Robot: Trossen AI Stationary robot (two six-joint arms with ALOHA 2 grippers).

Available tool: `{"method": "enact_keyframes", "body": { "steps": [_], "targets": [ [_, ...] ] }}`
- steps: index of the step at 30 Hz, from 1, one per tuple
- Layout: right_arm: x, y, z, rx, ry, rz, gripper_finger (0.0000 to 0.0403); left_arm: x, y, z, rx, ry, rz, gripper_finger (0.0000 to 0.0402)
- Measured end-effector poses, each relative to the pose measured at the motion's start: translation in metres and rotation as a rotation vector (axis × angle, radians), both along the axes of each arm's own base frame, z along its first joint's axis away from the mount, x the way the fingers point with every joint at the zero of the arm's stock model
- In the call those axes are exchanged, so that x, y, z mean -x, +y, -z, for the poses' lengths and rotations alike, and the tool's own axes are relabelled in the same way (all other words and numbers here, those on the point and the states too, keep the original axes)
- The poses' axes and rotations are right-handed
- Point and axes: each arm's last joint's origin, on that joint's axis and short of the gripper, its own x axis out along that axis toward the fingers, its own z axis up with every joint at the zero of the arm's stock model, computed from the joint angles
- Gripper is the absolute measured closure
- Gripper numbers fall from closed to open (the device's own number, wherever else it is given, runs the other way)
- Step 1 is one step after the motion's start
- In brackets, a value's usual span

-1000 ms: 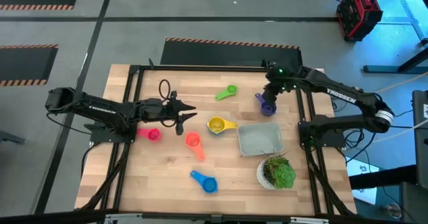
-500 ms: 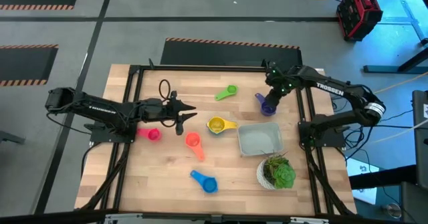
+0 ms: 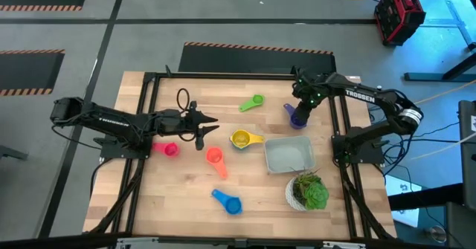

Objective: Nest measuring cups in basket
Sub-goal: Stack the violet measuring cup on top of the yellow measuring cup

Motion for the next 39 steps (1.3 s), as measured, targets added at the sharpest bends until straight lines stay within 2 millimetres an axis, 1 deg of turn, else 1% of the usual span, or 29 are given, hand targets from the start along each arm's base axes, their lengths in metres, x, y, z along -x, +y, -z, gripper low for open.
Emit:
{"method": "enact_keyframes", "body": {
  "steps": [9, 21, 39],
  "targets": [
    [0.000, 0.000, 0.003, -0.007, 0.016, -0.027, 0.0338, 0.000, 0.000, 0.000, 0.000, 0.000, 0.000, 0.0291],
    [-0.007, -0.006, 0.024, -0.071, 0.092, -0.055, 0.0338, 0.000, 0.000, 0.000, 0.000, 0.000, 0.000, 0.0291],
    [-0.013, -0.011, 0.043, -0.115, 0.139, -0.051, 0.0338, 0.000, 0.000, 0.000, 0.000, 0.001, 0.000, 0.0291]
  ]
}}
